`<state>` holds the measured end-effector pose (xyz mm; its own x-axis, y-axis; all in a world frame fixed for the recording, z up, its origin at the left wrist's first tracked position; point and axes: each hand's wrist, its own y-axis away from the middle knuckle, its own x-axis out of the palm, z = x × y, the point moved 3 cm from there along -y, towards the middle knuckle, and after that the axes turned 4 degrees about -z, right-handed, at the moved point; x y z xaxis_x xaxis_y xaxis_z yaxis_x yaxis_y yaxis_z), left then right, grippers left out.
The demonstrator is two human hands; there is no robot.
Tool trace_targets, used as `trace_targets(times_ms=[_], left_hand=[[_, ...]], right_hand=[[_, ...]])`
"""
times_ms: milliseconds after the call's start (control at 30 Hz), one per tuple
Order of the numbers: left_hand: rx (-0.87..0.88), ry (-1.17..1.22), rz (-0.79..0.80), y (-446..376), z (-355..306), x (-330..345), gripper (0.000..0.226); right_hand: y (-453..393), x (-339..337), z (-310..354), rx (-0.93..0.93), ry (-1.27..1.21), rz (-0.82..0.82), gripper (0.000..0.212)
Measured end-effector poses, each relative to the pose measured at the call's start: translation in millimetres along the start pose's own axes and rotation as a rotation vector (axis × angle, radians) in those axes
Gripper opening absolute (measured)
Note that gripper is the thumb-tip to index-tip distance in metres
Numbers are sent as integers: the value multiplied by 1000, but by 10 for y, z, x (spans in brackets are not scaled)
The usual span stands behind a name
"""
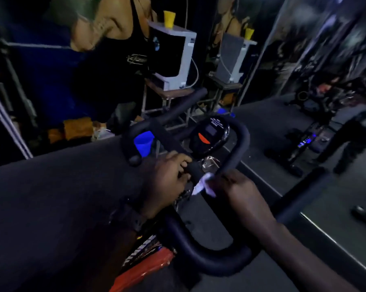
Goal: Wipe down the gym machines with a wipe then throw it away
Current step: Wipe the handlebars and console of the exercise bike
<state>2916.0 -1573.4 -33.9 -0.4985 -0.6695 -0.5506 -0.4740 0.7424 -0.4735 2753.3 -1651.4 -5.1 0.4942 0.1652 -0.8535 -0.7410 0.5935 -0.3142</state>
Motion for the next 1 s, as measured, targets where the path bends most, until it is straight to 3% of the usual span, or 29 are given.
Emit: trace_targets(times_ms=[67, 133, 200, 267, 333, 500, 600, 667, 767, 833, 900, 1000], left_hand=[[18, 1, -74, -29, 65, 18, 26], [-25, 44, -89, -42, 96, 21, 23], [-60, 63, -77, -59, 100, 35, 29], [-53, 59, -74, -53, 119, 37, 35], [-51, 63, -71, -81, 147, 44, 37], [-28, 72, -25, -109, 157, 16, 27], [-1, 75, 56, -140, 161, 30, 34], [51, 47, 112, -133, 79, 58, 32], [165, -9, 183, -116, -208, 152, 20], [170, -9, 188, -97, -371, 196, 20], [155, 21, 180, -94, -461, 231, 19], [170, 97, 141, -63, -468, 239, 19]], right_hand=[[-275, 95, 191, 42, -85, -3, 10], [-277, 173, 347, -73, 89, -80, 7], [-126, 66, 350, -162, 268, -41, 6], [173, -86, 359, -195, 298, 9, 20], [156, -75, 361, -218, 313, -48, 32], [-231, 361, 325, -183, 351, -86, 18], [206, 216, 246, -190, 224, -7, 12], [253, 57, 116, -265, 367, -94, 9], [-198, -181, -158, 5, 326, -278, 8], [-414, -254, -119, 11, 382, -381, 18], [-269, -167, -146, 92, 343, -355, 26], [163, -9, -37, -43, 344, -216, 23]])
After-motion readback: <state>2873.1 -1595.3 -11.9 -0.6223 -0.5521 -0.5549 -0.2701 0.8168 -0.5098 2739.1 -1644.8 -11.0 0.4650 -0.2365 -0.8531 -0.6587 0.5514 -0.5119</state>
